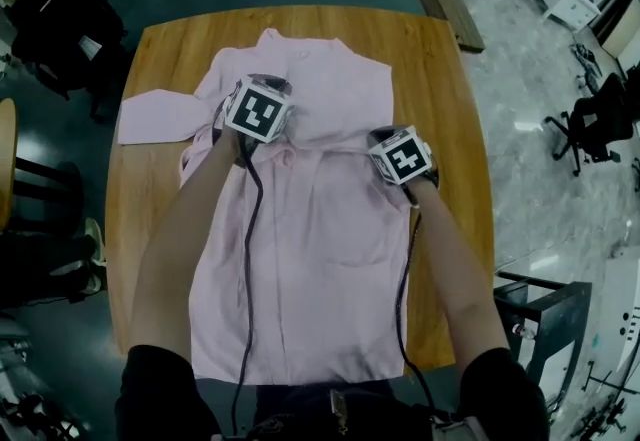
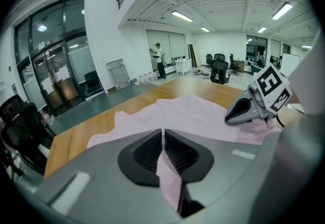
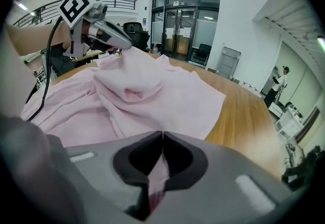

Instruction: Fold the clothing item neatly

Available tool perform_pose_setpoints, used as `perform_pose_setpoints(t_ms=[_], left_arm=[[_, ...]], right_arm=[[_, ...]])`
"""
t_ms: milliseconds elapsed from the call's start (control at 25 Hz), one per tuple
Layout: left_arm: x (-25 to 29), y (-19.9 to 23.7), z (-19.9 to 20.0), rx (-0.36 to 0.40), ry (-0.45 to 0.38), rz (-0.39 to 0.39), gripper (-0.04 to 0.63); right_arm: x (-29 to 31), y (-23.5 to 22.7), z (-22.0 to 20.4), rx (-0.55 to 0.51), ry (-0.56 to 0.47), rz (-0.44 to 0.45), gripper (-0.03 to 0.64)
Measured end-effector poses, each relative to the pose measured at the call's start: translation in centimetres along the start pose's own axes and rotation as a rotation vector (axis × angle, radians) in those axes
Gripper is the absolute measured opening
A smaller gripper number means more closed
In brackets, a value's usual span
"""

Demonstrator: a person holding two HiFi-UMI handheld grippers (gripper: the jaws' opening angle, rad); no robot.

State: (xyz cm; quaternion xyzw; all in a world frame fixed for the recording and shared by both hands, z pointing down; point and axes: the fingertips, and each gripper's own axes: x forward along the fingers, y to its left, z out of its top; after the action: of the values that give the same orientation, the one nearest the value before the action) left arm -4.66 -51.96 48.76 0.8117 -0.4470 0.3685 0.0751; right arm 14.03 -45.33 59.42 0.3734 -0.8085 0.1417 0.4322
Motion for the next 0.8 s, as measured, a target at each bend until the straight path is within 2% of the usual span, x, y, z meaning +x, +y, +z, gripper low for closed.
perform_pose_setpoints(t_ms=[80,160,280,360,400,440,520,680,800], left_arm=[[-2.2,1.7,-1.6,-0.053,-0.008,0.057,0.026],[-4.4,2.9,-3.3,-0.141,-0.032,0.082,0.026],[-8.0,3.7,-5.0,-0.258,-0.134,0.096,0.026],[-10.3,3.5,-5.4,-0.269,-0.208,0.106,0.026],[-11.0,3.5,-5.8,-0.265,-0.217,0.123,0.026],[-11.3,3.5,-6.6,-0.266,-0.201,0.143,0.026],[-10.8,3.1,-9.7,-0.302,-0.111,0.159,0.026],[-9.0,0.1,-15.9,-0.377,0.093,0.097,0.026],[-8.9,-1.4,-16.6,-0.38,0.128,0.057,0.034]], right_arm=[[0.0,-0.1,0.1,0.002,0.007,0.004,0.012],[0.0,-0.1,0.2,0.003,0.013,0.006,0.012],[0.1,-0.2,0.4,0.013,0.018,0.007,0.012],[0.1,-0.1,0.5,0.023,0.024,0.006,0.012],[0.1,-0.1,0.6,0.026,0.026,0.003,0.012],[0.2,0.0,0.8,0.025,0.027,0.0,0.012],[0.3,0.3,1.0,0.015,0.037,-0.005,0.012],[0.4,0.4,0.9,0.005,0.048,0.007,0.012],[0.1,0.1,0.7,-0.004,0.053,0.016,0.012]])
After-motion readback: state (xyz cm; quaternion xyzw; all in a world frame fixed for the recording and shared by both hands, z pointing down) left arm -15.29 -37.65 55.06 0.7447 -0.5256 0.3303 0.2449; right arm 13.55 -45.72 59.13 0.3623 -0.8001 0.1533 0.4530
